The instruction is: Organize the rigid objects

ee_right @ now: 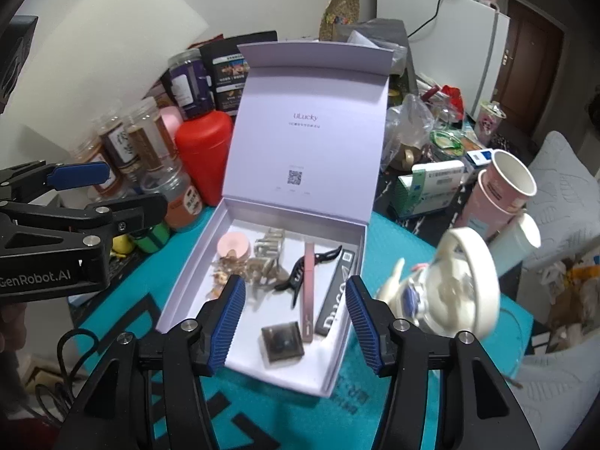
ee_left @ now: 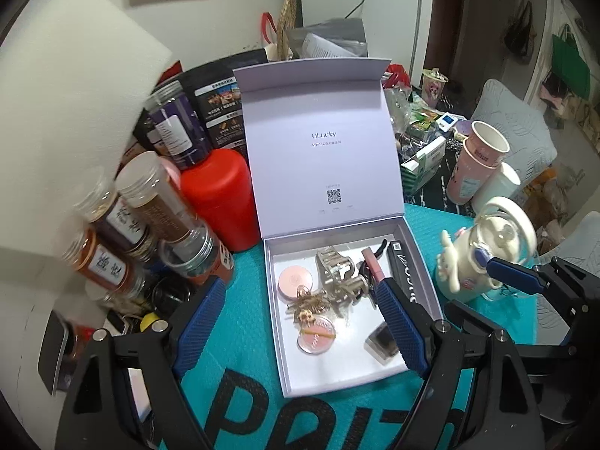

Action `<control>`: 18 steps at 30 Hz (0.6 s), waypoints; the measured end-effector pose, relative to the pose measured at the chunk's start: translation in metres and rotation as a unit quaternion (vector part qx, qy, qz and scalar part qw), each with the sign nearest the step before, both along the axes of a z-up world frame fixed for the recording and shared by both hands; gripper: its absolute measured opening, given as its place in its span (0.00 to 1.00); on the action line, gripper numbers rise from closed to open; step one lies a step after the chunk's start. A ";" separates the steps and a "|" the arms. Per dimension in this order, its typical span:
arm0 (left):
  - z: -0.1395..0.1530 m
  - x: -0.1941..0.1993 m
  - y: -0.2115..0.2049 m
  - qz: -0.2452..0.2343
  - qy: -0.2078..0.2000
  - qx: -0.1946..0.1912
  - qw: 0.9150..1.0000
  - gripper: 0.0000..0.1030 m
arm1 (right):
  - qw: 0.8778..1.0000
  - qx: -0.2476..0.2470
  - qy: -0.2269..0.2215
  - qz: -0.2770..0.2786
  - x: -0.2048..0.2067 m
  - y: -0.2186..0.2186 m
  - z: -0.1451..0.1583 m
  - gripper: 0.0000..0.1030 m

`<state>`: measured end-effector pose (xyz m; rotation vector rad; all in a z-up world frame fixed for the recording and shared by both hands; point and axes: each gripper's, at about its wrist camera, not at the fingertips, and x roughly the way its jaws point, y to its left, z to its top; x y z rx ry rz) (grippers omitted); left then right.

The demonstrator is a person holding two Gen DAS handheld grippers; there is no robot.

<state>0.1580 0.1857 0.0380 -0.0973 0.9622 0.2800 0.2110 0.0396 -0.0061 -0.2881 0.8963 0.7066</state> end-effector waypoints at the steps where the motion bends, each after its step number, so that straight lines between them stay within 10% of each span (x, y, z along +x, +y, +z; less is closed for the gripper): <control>1: 0.003 -0.005 -0.003 0.004 -0.003 0.001 1.000 0.81 | 1.000 0.000 -0.002 0.001 -0.005 -0.003 0.003 0.57; 9: 0.021 -0.045 -0.026 0.024 -0.019 -0.005 1.000 0.81 | 1.000 0.009 -0.011 -0.007 -0.033 -0.035 0.020 0.77; 18: 0.020 -0.081 -0.051 0.046 -0.017 -0.015 0.999 0.81 | 1.000 0.013 0.008 -0.017 -0.061 -0.073 0.016 0.78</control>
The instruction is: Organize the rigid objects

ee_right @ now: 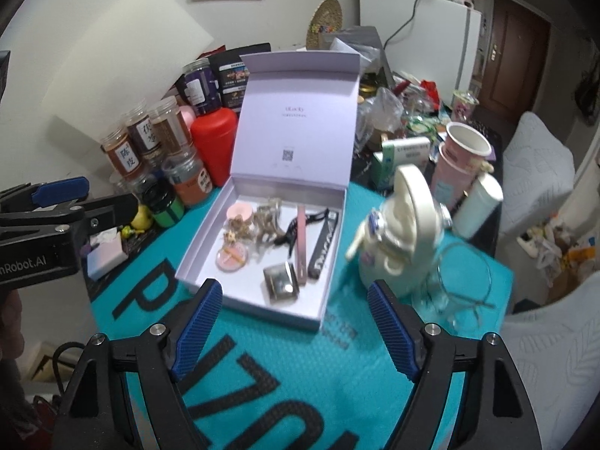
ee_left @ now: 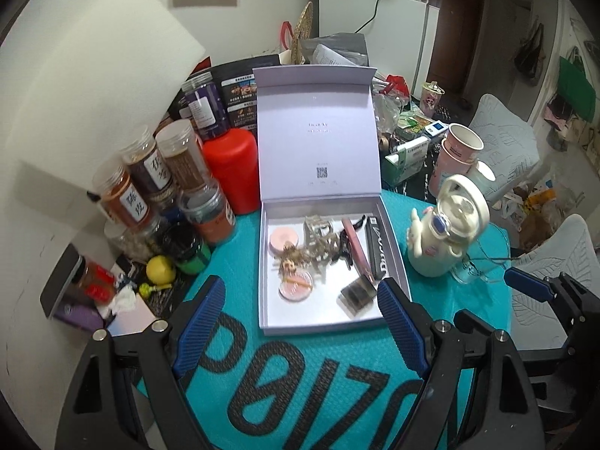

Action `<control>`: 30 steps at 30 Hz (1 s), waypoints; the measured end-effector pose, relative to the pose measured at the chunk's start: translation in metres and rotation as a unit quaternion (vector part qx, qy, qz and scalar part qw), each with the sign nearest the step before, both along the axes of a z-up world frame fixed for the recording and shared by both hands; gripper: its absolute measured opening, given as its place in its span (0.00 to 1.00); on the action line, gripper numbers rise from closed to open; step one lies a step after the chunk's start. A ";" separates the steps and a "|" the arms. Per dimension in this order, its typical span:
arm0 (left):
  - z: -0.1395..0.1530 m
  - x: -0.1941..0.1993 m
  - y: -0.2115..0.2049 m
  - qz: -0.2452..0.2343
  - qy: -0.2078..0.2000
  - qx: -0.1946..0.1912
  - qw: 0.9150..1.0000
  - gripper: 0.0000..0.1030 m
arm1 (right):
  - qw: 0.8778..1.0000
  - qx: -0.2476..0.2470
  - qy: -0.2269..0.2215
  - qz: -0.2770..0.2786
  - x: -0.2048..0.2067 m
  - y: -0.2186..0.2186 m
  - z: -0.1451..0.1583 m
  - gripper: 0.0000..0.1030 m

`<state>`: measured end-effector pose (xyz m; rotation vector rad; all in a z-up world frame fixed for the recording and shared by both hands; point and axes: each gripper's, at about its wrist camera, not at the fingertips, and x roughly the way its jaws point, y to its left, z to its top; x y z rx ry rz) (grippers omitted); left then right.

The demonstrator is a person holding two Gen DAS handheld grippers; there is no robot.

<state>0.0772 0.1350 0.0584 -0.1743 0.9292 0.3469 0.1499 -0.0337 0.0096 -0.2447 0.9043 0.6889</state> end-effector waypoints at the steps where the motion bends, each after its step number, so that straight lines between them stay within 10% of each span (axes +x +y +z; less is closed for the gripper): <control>1: 0.000 -0.003 -0.003 0.003 0.001 -0.001 1.000 0.81 | 1.000 0.002 0.002 -0.001 -0.003 -0.005 -0.001 0.78; 30: -0.030 -0.051 -0.059 0.036 0.035 -0.036 0.998 0.81 | 0.999 -0.021 0.026 -0.002 -0.049 -0.071 -0.023 0.79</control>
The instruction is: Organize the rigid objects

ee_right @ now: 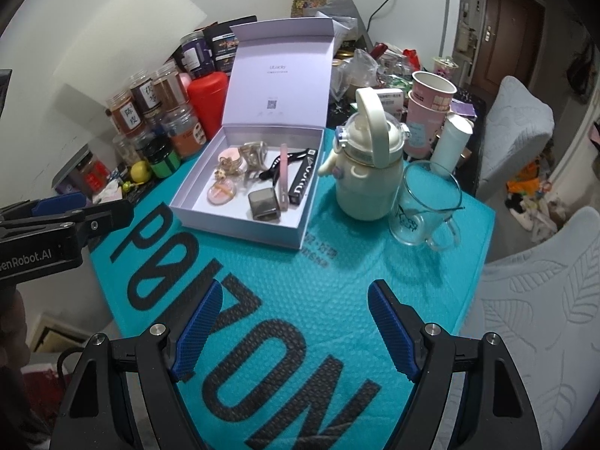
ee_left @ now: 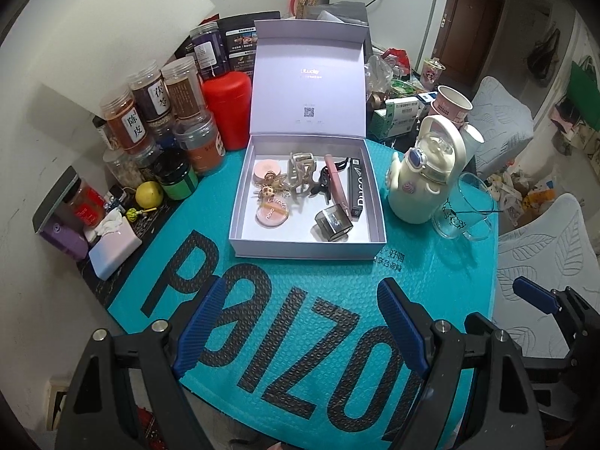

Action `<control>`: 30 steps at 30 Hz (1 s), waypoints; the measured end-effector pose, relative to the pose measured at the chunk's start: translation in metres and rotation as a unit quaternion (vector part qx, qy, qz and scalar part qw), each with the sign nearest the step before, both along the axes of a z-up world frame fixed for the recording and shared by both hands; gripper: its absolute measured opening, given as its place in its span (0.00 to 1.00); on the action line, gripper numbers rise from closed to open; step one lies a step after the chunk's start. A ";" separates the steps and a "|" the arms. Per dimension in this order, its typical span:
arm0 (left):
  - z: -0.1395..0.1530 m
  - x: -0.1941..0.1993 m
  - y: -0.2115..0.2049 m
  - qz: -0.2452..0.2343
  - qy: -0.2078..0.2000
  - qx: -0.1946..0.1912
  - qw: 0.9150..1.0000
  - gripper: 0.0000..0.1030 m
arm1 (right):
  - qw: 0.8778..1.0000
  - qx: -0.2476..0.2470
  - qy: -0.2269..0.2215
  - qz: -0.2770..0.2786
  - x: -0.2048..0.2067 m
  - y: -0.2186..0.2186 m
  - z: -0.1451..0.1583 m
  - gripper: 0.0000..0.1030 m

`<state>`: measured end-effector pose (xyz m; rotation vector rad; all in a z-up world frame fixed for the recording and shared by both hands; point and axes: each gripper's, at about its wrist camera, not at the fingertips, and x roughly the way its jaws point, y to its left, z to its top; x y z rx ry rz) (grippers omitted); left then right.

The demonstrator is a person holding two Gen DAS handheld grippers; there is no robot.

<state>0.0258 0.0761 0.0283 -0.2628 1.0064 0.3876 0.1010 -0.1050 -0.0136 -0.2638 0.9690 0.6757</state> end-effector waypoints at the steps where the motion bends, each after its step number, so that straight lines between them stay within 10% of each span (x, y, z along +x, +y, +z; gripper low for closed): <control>1: 0.000 0.000 0.000 0.000 0.001 0.001 1.000 0.81 | 1.000 -0.001 0.000 0.002 0.000 0.000 0.000 0.79; 30: 0.019 -0.009 -0.011 -0.008 -0.004 0.022 1.000 0.81 | 1.000 0.001 -0.005 0.011 -0.007 -0.006 0.009 0.79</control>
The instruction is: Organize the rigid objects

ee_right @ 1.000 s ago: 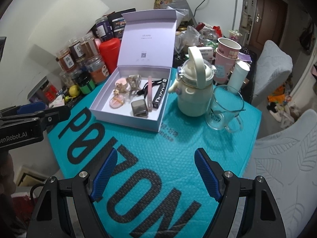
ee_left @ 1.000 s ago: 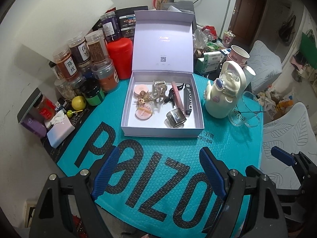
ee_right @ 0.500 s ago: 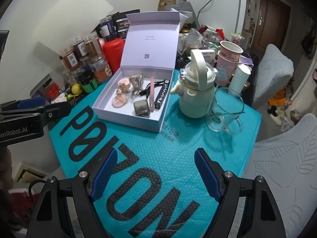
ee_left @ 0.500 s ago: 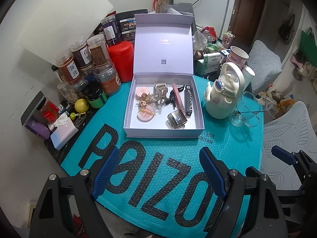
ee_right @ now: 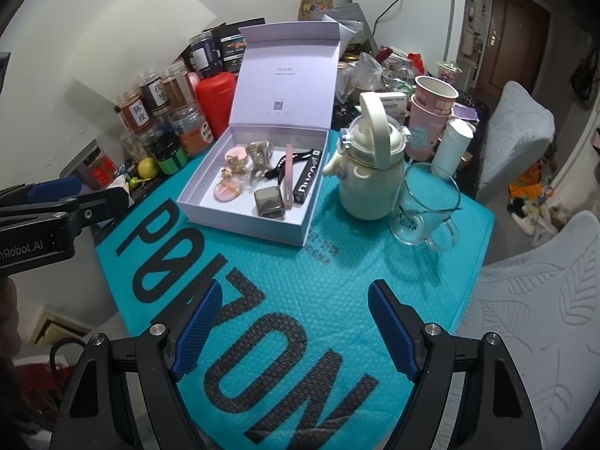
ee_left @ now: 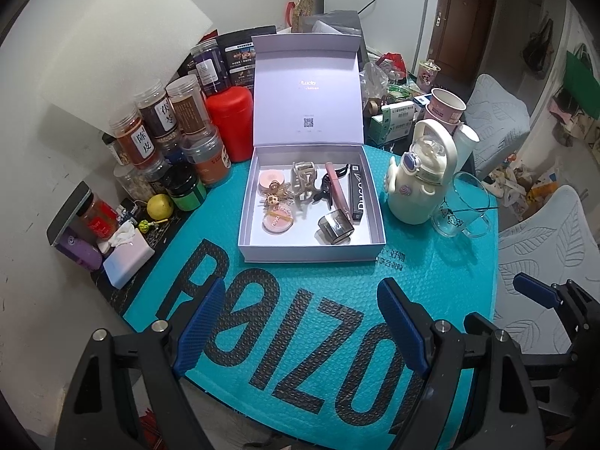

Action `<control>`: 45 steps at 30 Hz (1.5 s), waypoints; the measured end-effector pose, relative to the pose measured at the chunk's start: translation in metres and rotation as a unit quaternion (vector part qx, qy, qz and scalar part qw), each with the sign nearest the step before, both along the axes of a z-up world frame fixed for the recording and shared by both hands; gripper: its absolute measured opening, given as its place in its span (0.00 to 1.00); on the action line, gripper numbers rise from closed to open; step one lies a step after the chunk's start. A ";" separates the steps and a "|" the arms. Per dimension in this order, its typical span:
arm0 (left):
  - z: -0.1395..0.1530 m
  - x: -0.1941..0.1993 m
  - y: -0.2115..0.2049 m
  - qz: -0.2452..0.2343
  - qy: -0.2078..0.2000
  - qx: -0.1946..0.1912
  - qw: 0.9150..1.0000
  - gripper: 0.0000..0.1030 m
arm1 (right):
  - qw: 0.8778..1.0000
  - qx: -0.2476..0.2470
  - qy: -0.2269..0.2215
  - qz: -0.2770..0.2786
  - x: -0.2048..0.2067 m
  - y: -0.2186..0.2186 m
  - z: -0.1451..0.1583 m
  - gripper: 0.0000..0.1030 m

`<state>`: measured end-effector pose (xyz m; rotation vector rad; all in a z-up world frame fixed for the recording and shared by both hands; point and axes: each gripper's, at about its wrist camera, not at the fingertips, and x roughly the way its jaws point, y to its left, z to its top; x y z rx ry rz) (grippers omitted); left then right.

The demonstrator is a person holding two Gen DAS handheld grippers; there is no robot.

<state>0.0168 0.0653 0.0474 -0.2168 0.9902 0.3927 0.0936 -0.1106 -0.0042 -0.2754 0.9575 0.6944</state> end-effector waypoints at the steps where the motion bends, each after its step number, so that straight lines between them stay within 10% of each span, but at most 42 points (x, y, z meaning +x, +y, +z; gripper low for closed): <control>1: 0.000 0.000 0.000 0.000 0.001 -0.001 1.000 0.81 | 1.000 0.000 -0.001 0.000 -0.001 0.000 0.001 0.79; 45: 0.000 -0.010 -0.023 0.002 0.014 0.008 1.000 0.81 | 1.000 -0.010 -0.004 -0.019 -0.010 -0.019 0.000 0.78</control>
